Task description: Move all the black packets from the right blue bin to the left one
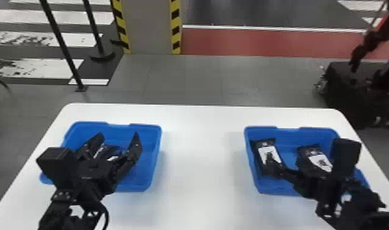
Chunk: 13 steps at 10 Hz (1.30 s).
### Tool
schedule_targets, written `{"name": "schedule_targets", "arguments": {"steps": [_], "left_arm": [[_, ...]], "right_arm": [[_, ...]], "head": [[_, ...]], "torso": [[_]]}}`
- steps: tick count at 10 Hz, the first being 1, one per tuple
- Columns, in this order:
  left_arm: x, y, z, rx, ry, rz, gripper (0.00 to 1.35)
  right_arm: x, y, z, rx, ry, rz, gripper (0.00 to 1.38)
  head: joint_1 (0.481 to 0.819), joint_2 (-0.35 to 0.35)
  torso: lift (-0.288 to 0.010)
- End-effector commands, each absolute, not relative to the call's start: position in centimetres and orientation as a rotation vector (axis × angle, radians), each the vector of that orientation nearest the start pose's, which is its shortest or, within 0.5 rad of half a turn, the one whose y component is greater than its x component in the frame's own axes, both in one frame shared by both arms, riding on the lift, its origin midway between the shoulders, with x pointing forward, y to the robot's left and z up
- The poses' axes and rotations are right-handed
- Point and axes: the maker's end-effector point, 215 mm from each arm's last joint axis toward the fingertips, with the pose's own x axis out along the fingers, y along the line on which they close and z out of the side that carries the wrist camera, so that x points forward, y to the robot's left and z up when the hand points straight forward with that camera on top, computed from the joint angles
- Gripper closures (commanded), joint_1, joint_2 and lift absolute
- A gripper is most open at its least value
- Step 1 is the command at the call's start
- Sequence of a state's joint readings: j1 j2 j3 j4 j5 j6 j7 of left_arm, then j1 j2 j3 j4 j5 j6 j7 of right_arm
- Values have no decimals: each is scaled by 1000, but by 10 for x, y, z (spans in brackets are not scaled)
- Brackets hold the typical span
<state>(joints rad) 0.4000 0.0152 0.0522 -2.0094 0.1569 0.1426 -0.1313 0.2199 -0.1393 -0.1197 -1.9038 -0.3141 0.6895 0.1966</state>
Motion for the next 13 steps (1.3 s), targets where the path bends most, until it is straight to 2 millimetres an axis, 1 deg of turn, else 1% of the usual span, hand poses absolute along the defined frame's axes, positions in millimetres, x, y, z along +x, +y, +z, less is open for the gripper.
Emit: {"name": "schedule_targets", "arguments": {"steps": [1, 2, 3, 4, 5, 6, 9, 10, 11, 12, 13], "left_arm": [[477, 222, -352, -135, 99, -107, 200], [477, 222, -352, -136, 99, -108, 200], [476, 222, -353, -137, 102, -109, 200], [477, 222, -352, -137, 102, -110, 200], [476, 222, -356, -138, 111, -110, 200], [477, 220, -354, -138, 109, -113, 200], [475, 219, -361, -137, 128, -120, 200], [475, 219, -362, -137, 133, -120, 200], [476, 218, -362, -138, 136, -123, 200], [476, 217, -363, -139, 138, -127, 200], [474, 216, -365, -142, 145, -129, 200]], "right_arm": [[484, -253, -473, 206, 568, 145, 150], [487, -261, -484, 193, 589, 124, 151], [492, -265, -483, 177, 586, 116, 151], [498, -267, -488, 175, 593, 111, 151], [504, -270, -493, 168, 604, 102, 151], [507, -265, -496, 167, 611, 110, 151], [516, -243, -511, 173, 643, 154, 160], [518, -238, -517, 160, 671, 165, 208], [520, -237, -519, 157, 674, 165, 369], [521, -236, -520, 158, 674, 164, 719], [521, -239, -518, 153, 657, 159, 1004]], "head": [[695, -20], [695, -28], [695, -38], [695, -45], [695, -50], [695, -53], [695, -41], [695, -36], [695, -26], [695, -22], [695, -22]], "torso": [[-110], [-110], [-110], [-110], [-110], [-110], [-110], [-110], [-110], [-110], [-110]]}}
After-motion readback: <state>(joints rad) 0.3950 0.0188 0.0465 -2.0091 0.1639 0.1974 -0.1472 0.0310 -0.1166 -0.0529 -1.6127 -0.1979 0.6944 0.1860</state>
